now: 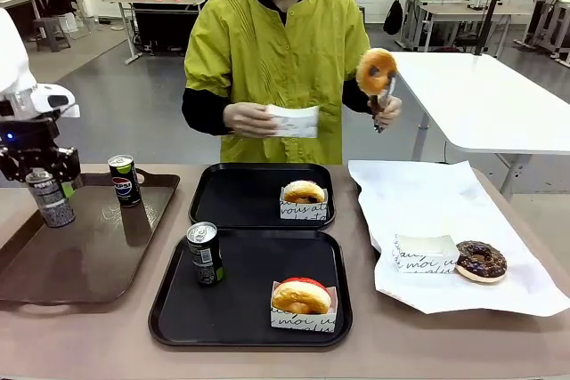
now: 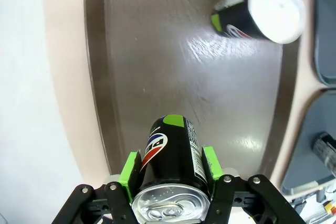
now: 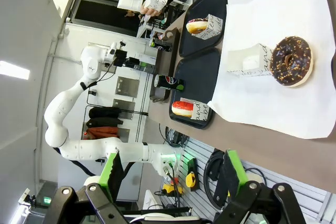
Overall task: Set up donuts and drinks on trays.
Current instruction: Pick up one Pepsi coke from the Handle tray and place it on the Flat Tray without a Pepsi coke.
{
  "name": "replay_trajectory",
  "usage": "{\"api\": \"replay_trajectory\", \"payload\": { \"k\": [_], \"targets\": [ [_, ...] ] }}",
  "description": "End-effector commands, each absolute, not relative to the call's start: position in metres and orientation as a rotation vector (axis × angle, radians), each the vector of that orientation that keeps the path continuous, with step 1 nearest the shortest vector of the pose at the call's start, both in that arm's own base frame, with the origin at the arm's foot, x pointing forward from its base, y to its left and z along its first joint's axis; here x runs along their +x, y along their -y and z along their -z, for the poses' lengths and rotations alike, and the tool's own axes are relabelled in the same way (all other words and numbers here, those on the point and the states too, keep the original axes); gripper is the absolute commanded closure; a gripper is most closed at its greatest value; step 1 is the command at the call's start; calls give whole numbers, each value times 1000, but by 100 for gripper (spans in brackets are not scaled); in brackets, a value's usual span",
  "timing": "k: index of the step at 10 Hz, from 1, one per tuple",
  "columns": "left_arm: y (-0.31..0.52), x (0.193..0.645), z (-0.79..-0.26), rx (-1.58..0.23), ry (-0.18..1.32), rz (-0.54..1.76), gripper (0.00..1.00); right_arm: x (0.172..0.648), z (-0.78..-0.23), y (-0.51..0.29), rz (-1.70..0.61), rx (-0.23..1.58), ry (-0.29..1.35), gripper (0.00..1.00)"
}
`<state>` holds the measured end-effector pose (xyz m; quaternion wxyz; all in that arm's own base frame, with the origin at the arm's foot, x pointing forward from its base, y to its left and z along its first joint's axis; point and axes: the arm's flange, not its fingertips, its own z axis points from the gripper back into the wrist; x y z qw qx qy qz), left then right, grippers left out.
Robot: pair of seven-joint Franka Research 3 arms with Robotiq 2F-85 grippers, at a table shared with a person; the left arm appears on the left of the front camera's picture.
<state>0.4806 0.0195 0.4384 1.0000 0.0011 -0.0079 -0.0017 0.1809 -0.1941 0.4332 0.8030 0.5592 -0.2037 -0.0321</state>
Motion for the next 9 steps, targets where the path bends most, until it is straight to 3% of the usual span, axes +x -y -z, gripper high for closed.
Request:
{"api": "replay_trajectory", "payload": {
  "k": [1,6,9],
  "targets": [
    [-8,453,-485,-8,42,-4,100,184,-435,195,58,1218,463,0],
    [-4,398,-546,-7,56,1,100,184,-435,195,58,1218,463,0],
    [-6,405,-545,2,56,25,100,184,-435,195,58,1218,463,0]
  ]
}}
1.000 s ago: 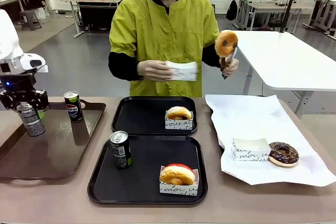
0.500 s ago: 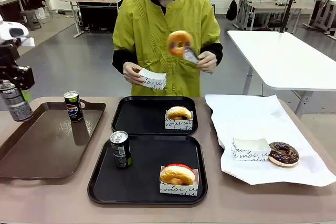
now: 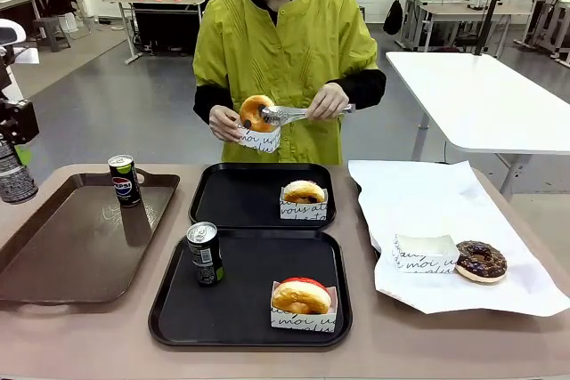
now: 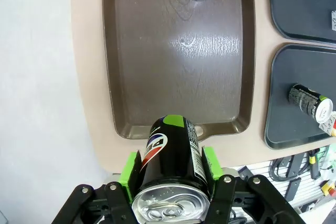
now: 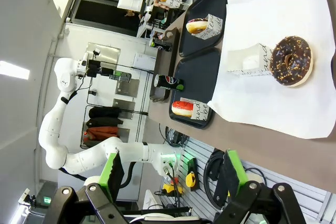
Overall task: Set up donuts and drinks on trays.
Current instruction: Pick up one Pepsi coke from the Handle tray and place it on the Flat Tray without a Pepsi coke.
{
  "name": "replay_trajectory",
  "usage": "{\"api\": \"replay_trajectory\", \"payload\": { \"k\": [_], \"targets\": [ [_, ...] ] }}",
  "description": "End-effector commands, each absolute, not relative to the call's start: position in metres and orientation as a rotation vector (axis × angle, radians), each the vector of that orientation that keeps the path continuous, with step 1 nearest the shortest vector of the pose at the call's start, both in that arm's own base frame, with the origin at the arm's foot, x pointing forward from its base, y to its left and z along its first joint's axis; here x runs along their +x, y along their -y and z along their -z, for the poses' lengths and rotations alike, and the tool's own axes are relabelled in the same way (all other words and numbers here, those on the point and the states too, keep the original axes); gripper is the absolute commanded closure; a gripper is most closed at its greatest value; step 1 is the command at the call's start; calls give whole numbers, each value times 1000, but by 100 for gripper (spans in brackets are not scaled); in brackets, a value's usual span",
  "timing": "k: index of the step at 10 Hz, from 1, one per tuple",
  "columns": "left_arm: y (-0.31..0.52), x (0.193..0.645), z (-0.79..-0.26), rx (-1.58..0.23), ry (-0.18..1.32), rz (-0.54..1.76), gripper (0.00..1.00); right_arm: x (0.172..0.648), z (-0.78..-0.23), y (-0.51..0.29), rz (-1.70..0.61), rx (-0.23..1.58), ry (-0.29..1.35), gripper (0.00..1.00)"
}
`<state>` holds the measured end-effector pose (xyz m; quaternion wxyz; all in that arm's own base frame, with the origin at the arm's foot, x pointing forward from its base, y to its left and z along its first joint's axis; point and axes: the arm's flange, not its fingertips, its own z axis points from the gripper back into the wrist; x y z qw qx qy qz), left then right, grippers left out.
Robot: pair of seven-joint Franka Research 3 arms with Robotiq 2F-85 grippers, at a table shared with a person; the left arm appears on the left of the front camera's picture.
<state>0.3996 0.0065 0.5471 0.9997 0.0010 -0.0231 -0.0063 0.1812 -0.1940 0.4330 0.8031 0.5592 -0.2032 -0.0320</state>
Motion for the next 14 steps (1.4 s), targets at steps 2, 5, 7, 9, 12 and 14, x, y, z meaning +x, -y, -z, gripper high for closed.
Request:
{"api": "replay_trajectory", "payload": {
  "k": [2,5,7,9,12,14],
  "targets": [
    [-6,405,-545,2,56,25,100,184,-435,195,58,1218,463,0],
    [-6,405,-545,2,56,25,100,184,-435,195,58,1218,463,0],
    [9,402,-542,-15,91,103,41,184,-435,195,58,1218,463,0],
    [62,414,-545,22,105,238,41,184,-435,195,58,1218,463,0],
    [138,443,-526,12,128,408,41,184,-435,195,58,1218,463,0],
    [158,437,-518,10,12,506,41,184,-435,195,58,1218,463,0]
  ]
}}
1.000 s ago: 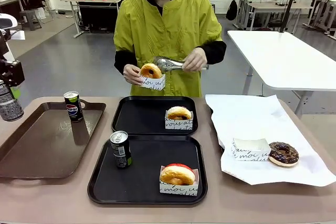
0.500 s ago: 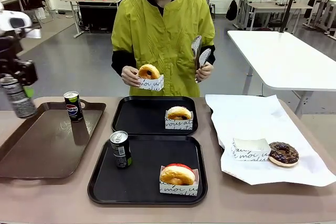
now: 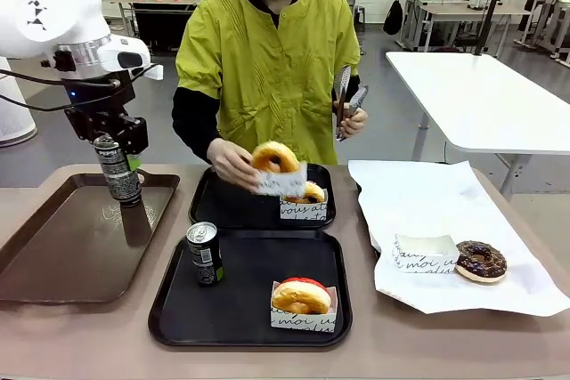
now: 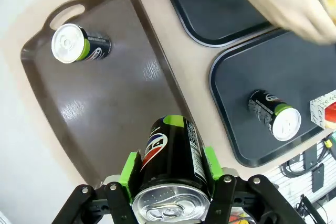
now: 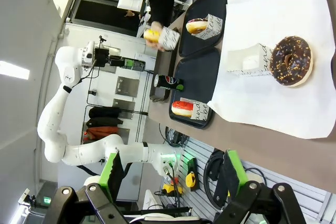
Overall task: Set up donuts and drinks on trays.
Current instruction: Pick up one Pepsi coke from the Handle tray and place it on the Flat Tray without a Pepsi coke.
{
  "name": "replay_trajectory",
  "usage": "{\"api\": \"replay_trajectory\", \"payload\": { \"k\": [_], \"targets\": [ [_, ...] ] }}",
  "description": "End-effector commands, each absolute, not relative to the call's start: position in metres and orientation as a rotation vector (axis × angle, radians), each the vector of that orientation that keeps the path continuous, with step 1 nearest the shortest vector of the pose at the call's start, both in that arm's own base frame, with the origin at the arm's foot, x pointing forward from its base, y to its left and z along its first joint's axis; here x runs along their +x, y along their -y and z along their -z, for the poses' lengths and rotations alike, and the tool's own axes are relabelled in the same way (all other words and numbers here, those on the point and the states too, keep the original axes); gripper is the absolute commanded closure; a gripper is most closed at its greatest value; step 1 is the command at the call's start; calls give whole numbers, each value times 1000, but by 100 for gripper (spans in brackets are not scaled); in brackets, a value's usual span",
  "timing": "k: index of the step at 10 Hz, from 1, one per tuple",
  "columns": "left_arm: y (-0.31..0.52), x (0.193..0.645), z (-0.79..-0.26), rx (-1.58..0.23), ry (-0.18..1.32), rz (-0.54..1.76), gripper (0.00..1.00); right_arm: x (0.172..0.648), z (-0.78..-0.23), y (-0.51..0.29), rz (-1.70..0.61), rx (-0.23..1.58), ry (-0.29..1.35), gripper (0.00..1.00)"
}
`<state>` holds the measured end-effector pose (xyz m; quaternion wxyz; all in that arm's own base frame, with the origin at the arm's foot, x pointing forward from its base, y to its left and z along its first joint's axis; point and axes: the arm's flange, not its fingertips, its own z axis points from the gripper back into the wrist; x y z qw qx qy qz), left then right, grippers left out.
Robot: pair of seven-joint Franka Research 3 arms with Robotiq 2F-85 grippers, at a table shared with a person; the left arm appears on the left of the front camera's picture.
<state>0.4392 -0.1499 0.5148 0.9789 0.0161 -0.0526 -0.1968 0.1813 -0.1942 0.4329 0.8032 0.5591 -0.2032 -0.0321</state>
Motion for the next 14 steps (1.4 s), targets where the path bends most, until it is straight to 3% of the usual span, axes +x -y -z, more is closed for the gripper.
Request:
{"api": "replay_trajectory", "payload": {
  "k": [1,2,5,9,10,14],
  "targets": [
    [153,432,-522,9,7,506,41,184,-435,195,58,1218,463,0],
    [144,422,-531,-4,6,519,41,184,-435,195,58,1218,463,0],
    [76,327,-588,24,82,560,41,184,-435,195,58,1218,463,0],
    [50,342,-581,-18,46,467,41,184,-435,195,58,1218,463,0],
    [56,315,-593,9,55,516,41,184,-435,195,58,1218,463,0],
    [56,315,-593,9,55,516,41,184,-435,195,58,1218,463,0]
  ]
}}
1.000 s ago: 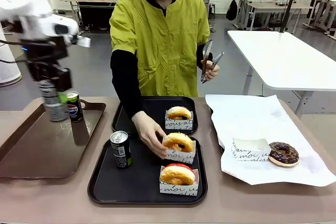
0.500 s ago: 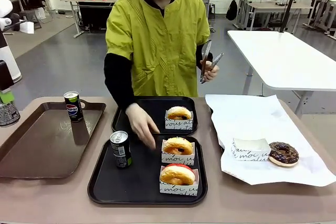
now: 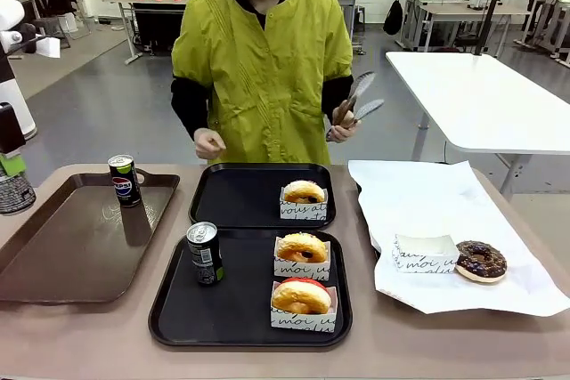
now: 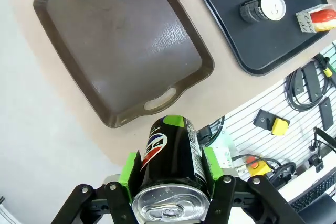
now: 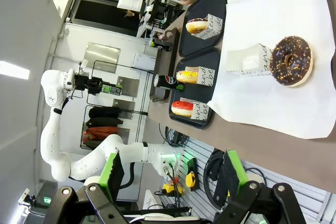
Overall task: Set up donuts and drinks on trays.
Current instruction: Pick up one Pepsi coke from the Handle tray and place it on the Flat Tray without a Pepsi coke.
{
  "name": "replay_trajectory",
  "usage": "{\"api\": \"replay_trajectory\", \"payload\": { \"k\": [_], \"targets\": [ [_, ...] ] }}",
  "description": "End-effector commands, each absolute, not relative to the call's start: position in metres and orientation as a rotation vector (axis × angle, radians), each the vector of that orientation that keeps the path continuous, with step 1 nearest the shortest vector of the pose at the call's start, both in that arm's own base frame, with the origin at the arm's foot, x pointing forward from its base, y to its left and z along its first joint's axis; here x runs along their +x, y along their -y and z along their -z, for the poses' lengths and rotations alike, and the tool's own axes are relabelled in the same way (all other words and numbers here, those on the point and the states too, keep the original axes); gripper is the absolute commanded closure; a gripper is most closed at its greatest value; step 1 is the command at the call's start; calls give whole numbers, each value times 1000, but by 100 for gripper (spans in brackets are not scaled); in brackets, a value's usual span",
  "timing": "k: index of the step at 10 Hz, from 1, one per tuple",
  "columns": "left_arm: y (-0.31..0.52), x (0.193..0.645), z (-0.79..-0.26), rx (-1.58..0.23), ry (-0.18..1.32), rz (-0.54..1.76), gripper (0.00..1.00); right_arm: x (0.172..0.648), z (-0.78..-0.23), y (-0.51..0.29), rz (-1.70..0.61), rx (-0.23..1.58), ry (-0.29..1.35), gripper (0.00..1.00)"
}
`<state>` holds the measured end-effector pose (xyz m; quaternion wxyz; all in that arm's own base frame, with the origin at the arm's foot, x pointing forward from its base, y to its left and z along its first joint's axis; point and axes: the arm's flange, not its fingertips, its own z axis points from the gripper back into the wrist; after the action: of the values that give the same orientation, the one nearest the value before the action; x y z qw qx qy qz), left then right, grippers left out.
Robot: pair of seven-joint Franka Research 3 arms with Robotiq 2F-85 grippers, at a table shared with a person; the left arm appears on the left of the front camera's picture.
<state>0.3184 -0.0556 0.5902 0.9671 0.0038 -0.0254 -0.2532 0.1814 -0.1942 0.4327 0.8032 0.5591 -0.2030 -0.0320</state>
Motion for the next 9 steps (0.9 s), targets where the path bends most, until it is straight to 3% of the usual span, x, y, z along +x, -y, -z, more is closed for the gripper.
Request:
{"api": "replay_trajectory", "payload": {
  "k": [1,9],
  "targets": [
    [56,315,-593,9,55,516,41,184,-435,195,58,1218,463,0],
    [56,315,-593,9,55,516,41,184,-435,195,58,1218,463,0]
  ]
}}
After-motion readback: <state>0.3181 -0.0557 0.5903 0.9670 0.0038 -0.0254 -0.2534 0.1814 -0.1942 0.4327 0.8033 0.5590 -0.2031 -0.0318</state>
